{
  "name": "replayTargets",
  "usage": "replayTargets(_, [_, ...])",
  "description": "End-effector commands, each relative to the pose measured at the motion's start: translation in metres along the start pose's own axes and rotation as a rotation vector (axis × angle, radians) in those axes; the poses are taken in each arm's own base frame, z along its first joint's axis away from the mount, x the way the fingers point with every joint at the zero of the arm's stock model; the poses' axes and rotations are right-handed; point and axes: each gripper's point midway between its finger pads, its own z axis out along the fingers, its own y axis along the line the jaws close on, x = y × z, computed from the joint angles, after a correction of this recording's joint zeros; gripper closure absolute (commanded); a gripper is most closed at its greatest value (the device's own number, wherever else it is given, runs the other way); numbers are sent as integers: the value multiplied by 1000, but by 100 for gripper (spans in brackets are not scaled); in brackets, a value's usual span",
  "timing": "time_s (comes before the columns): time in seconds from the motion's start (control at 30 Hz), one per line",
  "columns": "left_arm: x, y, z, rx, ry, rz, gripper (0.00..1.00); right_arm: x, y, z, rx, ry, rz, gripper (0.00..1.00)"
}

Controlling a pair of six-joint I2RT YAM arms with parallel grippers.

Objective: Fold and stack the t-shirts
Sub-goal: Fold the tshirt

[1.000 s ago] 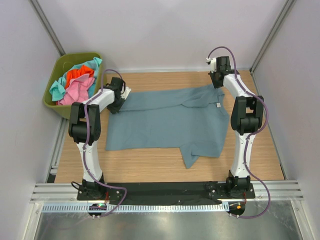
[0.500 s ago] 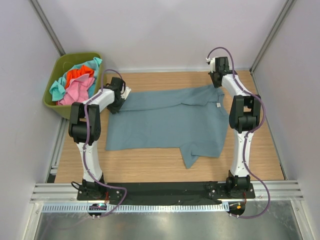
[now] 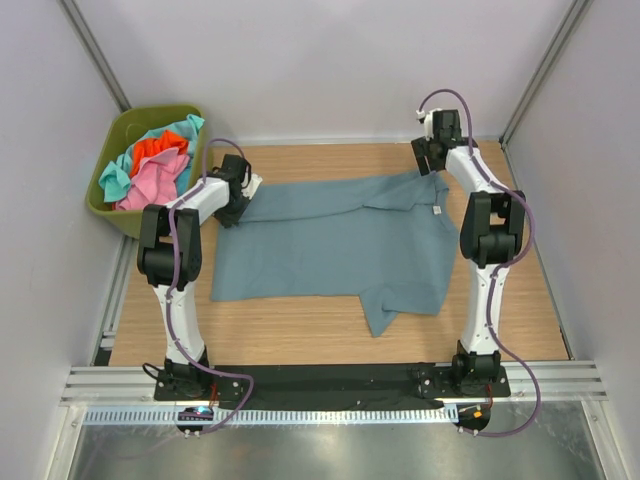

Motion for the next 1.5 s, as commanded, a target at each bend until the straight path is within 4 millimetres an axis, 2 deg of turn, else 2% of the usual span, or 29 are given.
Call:
replayTargets(0.0, [-12,5,-8,-25,-32,0,100,-53,-11,-78,-91,-146,123,18])
replayTargets(0.1, [-12,6,-8,-26,-36,-7,100,-29,44,-100,-369,-69,210,22])
replayTargets(0.13, [-12,6,-8,-26,-36,-7,100,-20,57,-107,-437,-39,231,27])
replayTargets(0.17, [-12,5,-7,-25,-35,-6,100,-9,82,-117,-564,-9,273,32])
replayTargets(0.27, [-11,3,-7,-22,-32,-1,100,13,115,-130,-720,65,342,42])
replayTargets(0.37, [-13,2,-9,-24,-37,4,100,34,128,-131,-769,129,367,43])
replayTargets(0.5, [-13,2,-8,-26,-35,3,100,51,129,-119,-747,173,372,41])
replayTargets(0.73, [-10,-1,-6,-25,-24,8,100,62,119,-96,-688,198,370,41])
replayTargets(1.27, [-9,-4,-3,-26,-14,21,100,57,117,-66,-654,180,360,41])
replayTargets(1.47, [-9,-5,-3,-29,-12,24,100,61,117,-58,-641,188,351,42])
